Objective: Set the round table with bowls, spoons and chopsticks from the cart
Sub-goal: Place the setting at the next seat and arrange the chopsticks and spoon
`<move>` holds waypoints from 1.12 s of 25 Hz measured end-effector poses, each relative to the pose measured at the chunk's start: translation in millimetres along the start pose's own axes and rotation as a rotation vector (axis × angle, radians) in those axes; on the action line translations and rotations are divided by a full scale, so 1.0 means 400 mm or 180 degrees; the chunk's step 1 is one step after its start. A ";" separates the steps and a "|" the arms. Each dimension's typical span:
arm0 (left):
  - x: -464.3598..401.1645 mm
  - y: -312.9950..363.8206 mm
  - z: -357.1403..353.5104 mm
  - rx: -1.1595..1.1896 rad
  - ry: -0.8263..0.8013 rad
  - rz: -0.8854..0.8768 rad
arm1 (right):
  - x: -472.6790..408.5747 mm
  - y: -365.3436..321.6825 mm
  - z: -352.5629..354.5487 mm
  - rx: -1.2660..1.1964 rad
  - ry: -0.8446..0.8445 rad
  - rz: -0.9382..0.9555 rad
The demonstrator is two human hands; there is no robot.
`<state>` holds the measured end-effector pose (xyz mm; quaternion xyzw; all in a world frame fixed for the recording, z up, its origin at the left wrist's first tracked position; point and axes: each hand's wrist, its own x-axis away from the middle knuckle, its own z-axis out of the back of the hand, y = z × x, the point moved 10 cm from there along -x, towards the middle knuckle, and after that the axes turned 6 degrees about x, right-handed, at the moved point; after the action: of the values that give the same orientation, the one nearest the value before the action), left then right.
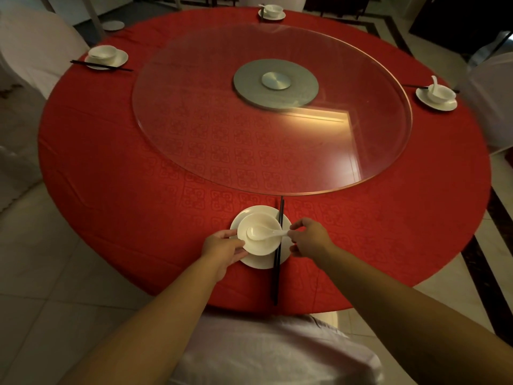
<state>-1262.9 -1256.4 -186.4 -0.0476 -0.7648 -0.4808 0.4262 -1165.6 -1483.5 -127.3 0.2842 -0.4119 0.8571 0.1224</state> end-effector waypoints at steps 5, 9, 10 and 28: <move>0.001 -0.003 -0.003 0.0042 0.0030 0.0028 | -0.016 -0.003 0.003 -0.0024 -0.0010 0.0043; -0.001 -0.007 -0.002 0.0066 0.0020 0.0048 | -0.025 0.005 -0.001 -0.0169 -0.0052 0.0049; -0.002 -0.009 -0.002 0.0082 0.0009 0.0062 | -0.026 0.007 -0.001 -0.0227 -0.0052 0.0056; 0.000 -0.014 -0.004 0.0158 -0.0021 0.0110 | 0.098 0.220 -0.139 -0.0447 -0.0904 -0.0778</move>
<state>-1264.8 -1260.6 -190.1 -0.0519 -0.7769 -0.4541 0.4330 -1257.7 -1496.9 -188.2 0.4409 -0.4463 0.7563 0.1857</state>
